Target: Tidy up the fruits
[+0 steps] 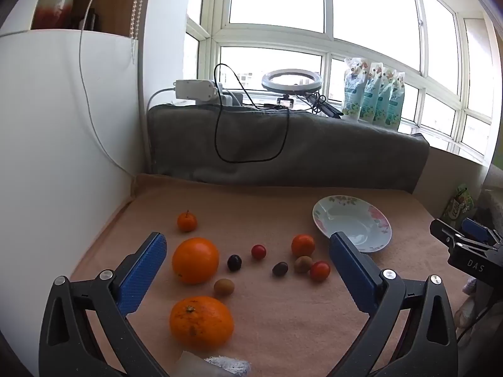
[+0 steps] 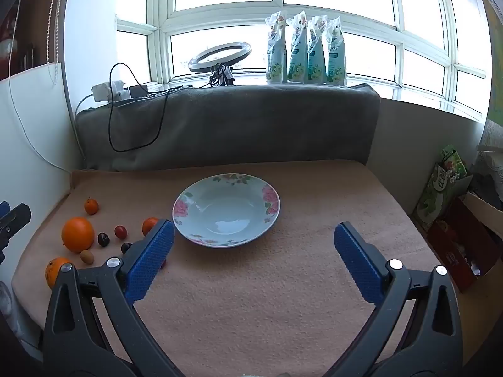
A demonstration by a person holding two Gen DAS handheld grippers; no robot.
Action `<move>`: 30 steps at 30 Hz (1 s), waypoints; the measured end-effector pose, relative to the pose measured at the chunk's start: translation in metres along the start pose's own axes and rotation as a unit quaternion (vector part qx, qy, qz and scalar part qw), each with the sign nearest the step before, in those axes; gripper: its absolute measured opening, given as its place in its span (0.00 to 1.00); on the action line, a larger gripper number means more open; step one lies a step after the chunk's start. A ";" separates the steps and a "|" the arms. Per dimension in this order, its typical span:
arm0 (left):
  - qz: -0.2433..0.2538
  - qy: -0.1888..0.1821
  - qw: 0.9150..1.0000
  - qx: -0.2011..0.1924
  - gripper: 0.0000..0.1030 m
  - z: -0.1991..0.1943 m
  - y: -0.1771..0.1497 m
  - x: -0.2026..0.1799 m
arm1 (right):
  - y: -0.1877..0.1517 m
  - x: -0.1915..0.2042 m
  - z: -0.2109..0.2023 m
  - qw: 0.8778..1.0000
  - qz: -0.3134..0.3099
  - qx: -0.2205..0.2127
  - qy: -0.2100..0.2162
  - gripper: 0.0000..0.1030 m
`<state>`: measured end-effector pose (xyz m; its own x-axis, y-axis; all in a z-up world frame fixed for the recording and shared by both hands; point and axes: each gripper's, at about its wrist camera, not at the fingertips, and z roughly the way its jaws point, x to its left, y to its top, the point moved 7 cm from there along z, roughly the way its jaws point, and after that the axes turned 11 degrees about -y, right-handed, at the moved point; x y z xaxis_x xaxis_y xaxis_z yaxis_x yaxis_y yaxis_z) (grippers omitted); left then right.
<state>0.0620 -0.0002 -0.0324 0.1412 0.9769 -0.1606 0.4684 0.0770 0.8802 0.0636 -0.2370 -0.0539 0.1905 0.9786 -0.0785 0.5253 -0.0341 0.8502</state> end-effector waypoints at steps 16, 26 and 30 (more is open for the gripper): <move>0.003 0.011 1.000 -0.004 0.99 -0.001 0.002 0.002 | -0.001 0.003 0.001 1.000 0.006 -0.004 0.004 1.00; 0.004 0.008 1.000 -0.005 0.99 -0.002 0.004 -0.001 | -0.002 0.002 -0.002 1.000 0.011 -0.007 0.009 1.00; 0.005 0.007 1.000 -0.005 0.99 -0.001 0.003 -0.001 | -0.002 0.003 -0.002 1.000 0.010 -0.004 0.010 1.00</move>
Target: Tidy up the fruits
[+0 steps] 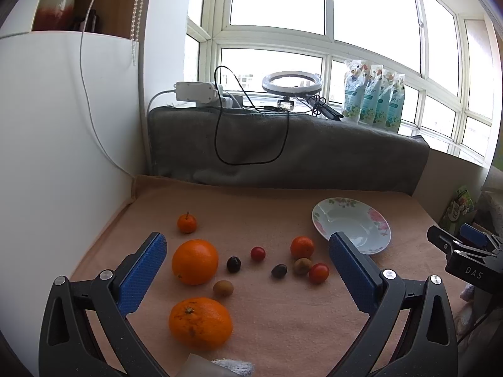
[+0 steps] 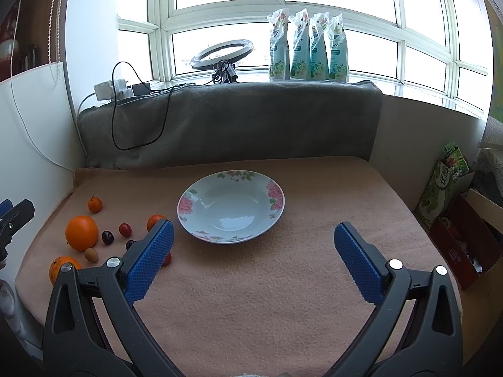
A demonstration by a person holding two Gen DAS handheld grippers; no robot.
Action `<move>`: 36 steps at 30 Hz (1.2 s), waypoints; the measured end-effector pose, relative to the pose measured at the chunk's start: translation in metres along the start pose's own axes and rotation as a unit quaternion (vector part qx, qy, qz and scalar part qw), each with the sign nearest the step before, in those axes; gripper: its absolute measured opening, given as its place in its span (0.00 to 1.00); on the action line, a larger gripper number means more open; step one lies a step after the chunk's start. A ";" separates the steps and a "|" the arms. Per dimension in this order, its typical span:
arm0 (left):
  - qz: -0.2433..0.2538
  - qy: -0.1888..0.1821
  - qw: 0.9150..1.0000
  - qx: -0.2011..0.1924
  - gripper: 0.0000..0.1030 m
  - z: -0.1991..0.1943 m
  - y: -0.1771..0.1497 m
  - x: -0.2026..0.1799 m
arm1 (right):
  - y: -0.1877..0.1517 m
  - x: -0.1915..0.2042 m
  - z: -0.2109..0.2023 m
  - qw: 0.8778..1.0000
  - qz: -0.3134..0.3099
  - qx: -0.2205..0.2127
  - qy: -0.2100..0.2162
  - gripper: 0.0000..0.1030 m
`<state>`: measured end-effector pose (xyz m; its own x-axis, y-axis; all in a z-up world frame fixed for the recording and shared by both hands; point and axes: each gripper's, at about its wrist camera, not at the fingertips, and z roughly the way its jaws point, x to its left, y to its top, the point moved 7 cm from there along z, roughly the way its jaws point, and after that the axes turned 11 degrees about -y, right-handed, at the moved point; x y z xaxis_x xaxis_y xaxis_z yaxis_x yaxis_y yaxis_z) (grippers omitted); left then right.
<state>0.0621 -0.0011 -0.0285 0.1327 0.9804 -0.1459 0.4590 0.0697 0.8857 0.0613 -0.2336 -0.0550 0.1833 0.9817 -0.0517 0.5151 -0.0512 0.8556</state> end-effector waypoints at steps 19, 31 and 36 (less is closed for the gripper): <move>-0.001 0.000 1.000 0.000 0.99 0.001 -0.001 0.000 | -0.002 0.002 0.000 1.000 0.001 0.008 0.003 1.00; -0.001 -0.001 1.000 0.000 0.99 0.001 -0.001 0.000 | -0.003 0.004 0.000 1.000 0.002 0.014 0.007 1.00; -0.001 -0.001 1.000 -0.001 0.99 0.001 -0.001 0.000 | -0.004 0.004 0.001 1.000 0.001 0.016 0.007 1.00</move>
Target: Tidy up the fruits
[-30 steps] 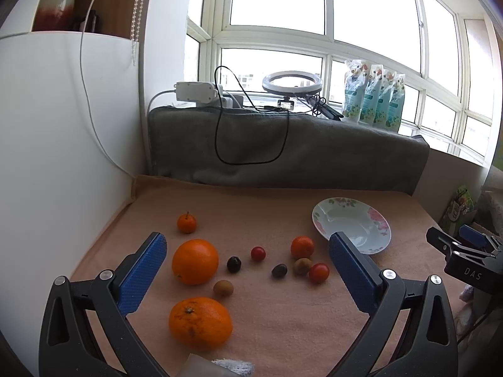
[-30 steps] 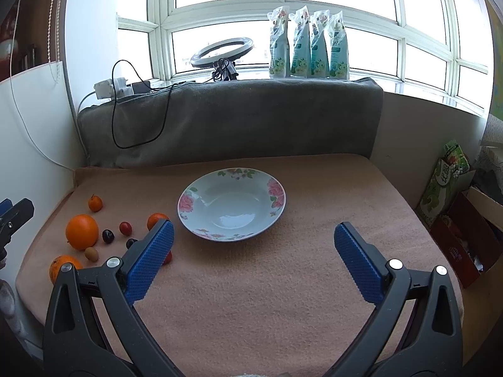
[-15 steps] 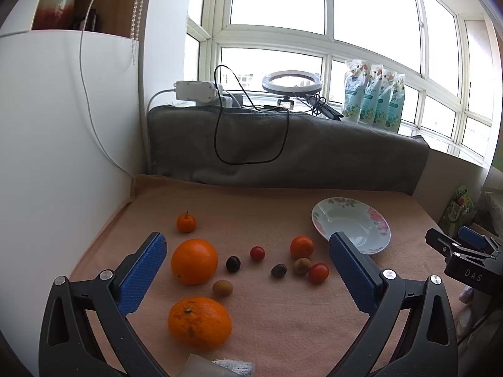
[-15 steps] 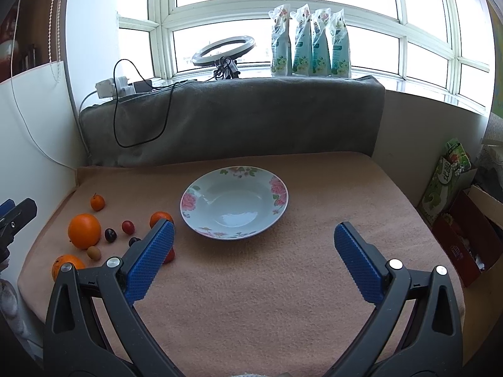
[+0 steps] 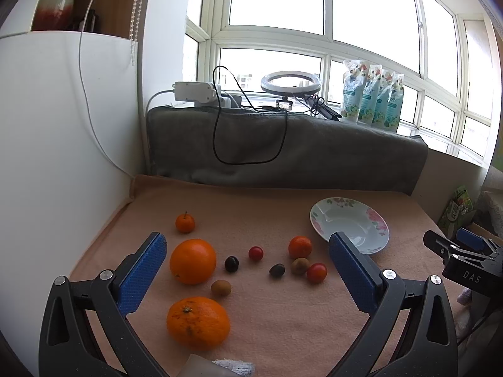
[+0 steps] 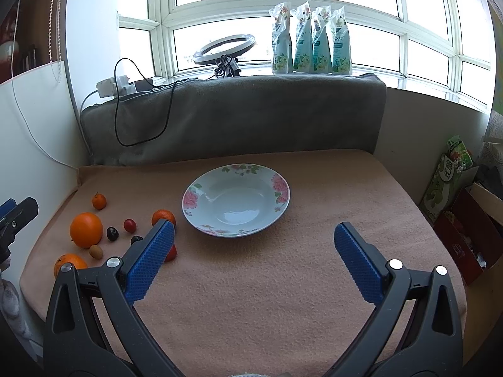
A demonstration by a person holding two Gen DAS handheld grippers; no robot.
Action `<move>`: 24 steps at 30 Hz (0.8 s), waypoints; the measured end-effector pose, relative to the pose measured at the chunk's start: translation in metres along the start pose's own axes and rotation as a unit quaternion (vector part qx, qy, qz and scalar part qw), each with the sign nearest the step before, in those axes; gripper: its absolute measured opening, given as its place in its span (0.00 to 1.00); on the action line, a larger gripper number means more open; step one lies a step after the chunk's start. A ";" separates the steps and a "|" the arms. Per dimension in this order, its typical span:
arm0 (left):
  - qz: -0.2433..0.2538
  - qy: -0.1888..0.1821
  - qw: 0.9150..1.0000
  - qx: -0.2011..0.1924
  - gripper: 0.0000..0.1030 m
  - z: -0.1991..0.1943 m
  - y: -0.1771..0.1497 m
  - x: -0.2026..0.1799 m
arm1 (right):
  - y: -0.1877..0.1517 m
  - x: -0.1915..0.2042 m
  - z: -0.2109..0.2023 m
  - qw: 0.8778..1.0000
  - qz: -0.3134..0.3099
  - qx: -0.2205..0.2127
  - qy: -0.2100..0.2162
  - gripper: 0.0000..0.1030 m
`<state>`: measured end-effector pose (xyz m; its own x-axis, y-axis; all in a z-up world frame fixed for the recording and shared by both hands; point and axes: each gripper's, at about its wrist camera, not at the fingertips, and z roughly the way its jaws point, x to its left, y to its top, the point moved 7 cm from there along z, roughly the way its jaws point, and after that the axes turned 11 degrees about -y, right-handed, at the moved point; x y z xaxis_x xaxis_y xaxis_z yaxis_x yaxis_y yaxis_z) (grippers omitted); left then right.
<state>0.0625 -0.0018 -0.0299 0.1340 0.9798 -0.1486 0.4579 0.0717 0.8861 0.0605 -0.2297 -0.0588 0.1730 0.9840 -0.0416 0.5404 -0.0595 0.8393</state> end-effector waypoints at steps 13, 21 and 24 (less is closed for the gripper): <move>-0.002 -0.001 1.000 0.001 0.99 -0.002 0.000 -0.002 | 0.000 0.002 -0.001 1.000 -0.001 0.006 0.005 1.00; -0.009 -0.002 1.000 0.002 0.99 -0.001 0.001 0.002 | 0.000 0.006 0.001 1.000 -0.005 0.008 0.009 1.00; -0.011 -0.003 1.000 0.004 0.99 0.000 0.000 0.005 | -0.001 0.007 0.002 1.000 -0.006 0.007 0.009 1.00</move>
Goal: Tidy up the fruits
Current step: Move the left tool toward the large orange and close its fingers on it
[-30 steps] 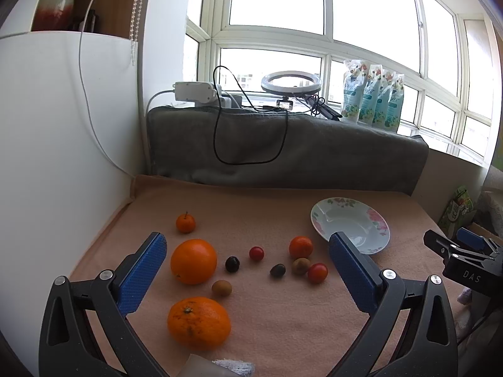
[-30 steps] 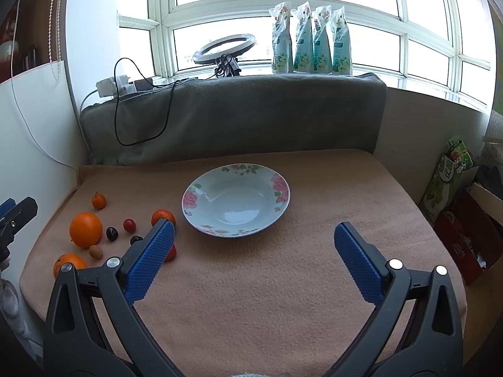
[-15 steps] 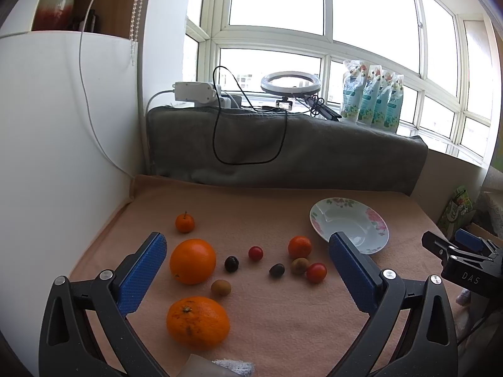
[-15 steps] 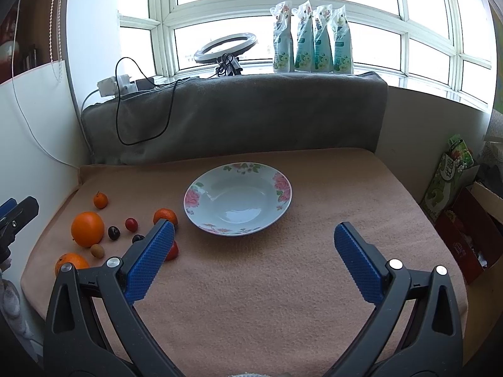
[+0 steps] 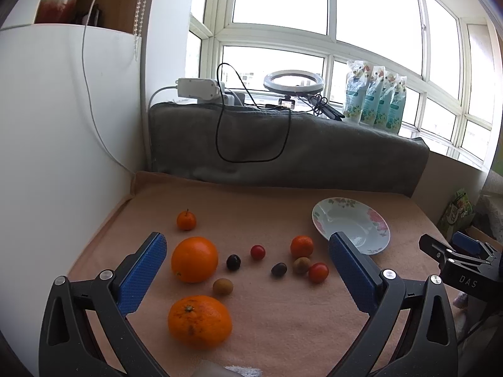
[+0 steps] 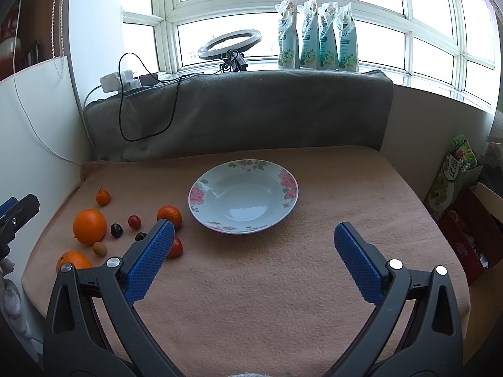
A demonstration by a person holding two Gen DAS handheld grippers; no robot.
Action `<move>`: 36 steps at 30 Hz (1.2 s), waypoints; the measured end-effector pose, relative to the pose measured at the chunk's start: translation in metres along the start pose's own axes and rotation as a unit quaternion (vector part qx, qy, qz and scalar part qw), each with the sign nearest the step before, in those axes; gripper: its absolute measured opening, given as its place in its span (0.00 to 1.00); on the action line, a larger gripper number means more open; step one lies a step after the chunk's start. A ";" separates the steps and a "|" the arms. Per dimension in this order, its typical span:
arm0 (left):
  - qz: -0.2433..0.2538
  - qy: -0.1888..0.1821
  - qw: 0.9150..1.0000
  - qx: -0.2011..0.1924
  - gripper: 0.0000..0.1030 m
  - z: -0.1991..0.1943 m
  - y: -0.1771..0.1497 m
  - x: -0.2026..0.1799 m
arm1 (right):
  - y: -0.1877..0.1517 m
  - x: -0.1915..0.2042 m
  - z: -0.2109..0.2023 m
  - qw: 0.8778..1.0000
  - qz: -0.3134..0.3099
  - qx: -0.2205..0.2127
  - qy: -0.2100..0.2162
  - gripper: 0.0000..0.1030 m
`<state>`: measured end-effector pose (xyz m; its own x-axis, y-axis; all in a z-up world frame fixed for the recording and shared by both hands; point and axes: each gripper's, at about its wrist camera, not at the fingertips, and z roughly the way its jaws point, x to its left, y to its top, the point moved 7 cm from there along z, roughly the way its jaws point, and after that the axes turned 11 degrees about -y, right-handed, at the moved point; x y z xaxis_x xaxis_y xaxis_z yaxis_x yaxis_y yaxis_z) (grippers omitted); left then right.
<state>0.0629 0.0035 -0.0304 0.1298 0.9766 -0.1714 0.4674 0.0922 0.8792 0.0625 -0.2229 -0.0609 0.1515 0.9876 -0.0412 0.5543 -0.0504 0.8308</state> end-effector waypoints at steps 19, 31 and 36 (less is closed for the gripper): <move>-0.107 0.002 0.993 0.049 0.99 -0.021 -0.053 0.088 | -0.013 0.062 0.025 0.988 -0.028 0.067 0.139 1.00; -0.154 -0.039 0.983 0.088 0.86 -0.014 -0.086 0.097 | -0.038 0.131 0.046 0.946 -0.028 0.175 0.270 1.00; -0.164 -0.069 0.978 0.114 0.81 -0.003 -0.101 0.088 | -0.048 0.161 0.046 0.930 -0.039 0.204 0.303 0.99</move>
<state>0.0248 0.0807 -0.1329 0.0499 0.8650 -0.4993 0.6837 0.3348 0.6484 0.0982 -0.0684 -0.1333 -0.3227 0.8866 0.3313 0.8273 0.0942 0.5538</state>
